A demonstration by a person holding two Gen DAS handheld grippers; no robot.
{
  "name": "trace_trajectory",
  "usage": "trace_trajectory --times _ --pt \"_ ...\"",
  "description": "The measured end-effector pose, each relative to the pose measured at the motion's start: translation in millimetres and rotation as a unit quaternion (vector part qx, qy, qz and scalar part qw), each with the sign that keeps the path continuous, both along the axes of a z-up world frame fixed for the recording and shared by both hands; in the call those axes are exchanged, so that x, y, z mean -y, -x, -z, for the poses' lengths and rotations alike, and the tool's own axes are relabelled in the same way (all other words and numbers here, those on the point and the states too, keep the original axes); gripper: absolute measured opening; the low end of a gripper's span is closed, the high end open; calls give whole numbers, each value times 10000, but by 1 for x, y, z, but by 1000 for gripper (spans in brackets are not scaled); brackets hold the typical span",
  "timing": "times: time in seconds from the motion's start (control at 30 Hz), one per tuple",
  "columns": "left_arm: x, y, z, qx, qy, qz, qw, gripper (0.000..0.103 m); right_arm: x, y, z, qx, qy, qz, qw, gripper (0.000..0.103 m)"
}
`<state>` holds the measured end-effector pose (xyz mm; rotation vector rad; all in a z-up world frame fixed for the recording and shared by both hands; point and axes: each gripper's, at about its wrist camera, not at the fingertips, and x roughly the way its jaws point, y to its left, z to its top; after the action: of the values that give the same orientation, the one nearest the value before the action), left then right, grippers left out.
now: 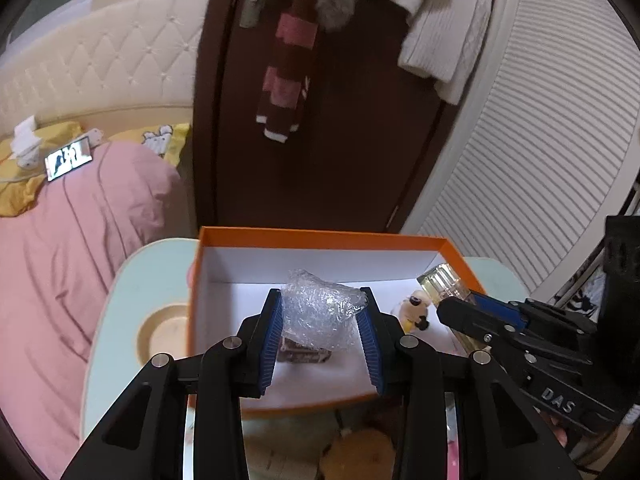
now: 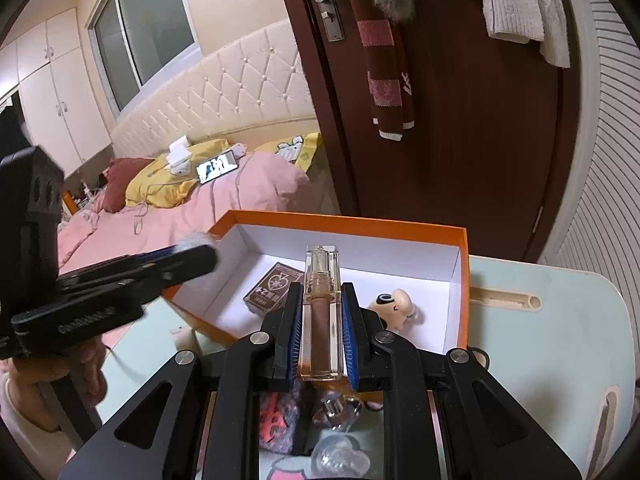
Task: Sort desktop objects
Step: 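Lower the bag into the orange box with the left gripper while the right sets the perfume in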
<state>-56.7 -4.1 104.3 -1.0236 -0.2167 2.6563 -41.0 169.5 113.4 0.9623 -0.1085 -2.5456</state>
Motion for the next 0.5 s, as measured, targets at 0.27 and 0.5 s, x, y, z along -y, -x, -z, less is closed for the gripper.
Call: trace_trajectory --times 0.27,0.5 --pt "-9 18 18 207 119 -32 9997 35 3 17 11 92 -98 86 9999 19" --pt "-16 18 25 257 251 -25 9994 36 3 25 25 261 -61 144 9995 19"
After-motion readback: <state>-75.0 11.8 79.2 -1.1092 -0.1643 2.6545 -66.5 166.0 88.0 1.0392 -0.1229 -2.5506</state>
